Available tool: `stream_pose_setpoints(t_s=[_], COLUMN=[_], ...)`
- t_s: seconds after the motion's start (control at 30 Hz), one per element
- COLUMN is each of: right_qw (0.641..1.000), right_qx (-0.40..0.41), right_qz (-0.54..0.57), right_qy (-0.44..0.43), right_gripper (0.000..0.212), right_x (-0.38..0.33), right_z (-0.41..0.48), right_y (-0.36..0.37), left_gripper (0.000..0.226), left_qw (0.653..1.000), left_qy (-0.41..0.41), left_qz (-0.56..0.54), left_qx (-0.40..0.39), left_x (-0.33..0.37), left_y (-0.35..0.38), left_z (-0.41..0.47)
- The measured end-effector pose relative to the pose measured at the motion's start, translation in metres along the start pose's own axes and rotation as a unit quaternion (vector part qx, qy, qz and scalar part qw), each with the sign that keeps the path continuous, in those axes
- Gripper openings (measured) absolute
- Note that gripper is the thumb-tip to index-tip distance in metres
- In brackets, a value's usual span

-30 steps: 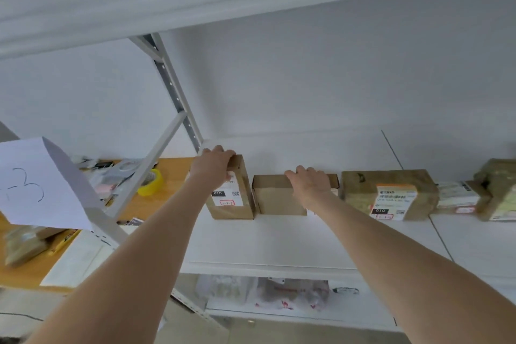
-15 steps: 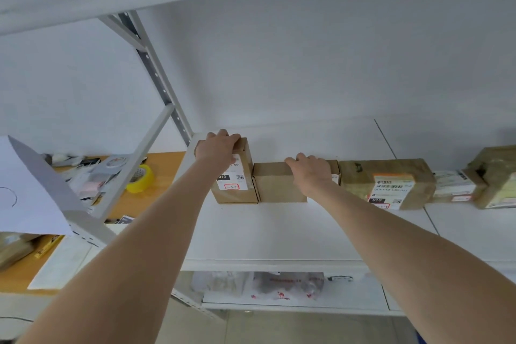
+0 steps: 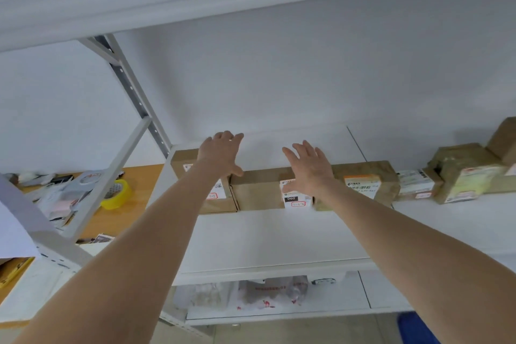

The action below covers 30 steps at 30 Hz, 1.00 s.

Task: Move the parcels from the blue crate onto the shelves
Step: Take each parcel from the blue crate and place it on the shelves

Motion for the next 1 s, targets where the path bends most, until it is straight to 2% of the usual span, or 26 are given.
stream_pose_setpoints(t_s=[0.1,0.2,0.3,0.4,0.7,0.83,1.0], right_qw=[0.996,0.985,0.986,0.987,0.987,0.988,0.989], right_qx=[-0.039,-0.098,-0.088,-0.074,-0.087,-0.054,-0.021], right_qz=[-0.008,-0.011,0.021,0.044,0.041,0.015,-0.004], right_qy=[0.082,0.141,0.139,0.139,0.129,0.142,0.148], right_gripper=[0.112,0.095,0.075,0.069,0.074,0.080,0.077], right_x=[0.056,0.094,0.101,0.098,0.099,0.107,0.127], right_z=[-0.014,-0.027,-0.029,-0.025,-0.026,-0.037,-0.057], right_y=[0.003,0.020,0.034,0.037,0.037,0.033,0.030], left_gripper=[0.089,0.078,0.058,0.057,0.059,0.059,0.056], left_qw=[0.998,0.994,0.994,0.995,0.995,0.995,0.991], left_qy=[0.052,0.073,0.074,0.067,0.057,0.066,0.112], left_qz=[-0.031,-0.039,-0.044,-0.046,-0.064,-0.066,-0.078], left_qx=[-0.030,-0.077,-0.072,-0.050,-0.050,-0.042,-0.012], left_x=[0.055,0.097,0.108,0.107,0.109,0.118,0.164], left_y=[0.005,0.030,0.043,0.042,0.044,0.037,0.021], left_z=[0.006,0.014,0.021,0.024,0.027,0.027,0.024])
Point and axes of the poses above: each hand's wrist, its own z-axis towards the middle knuckle, its own y-axis out of the palm, x = y × z, the point moved 6 cm from there along z, towards the middle knuckle, and after that the axes turned 10 degrees about -x, right-handed, at the moved point
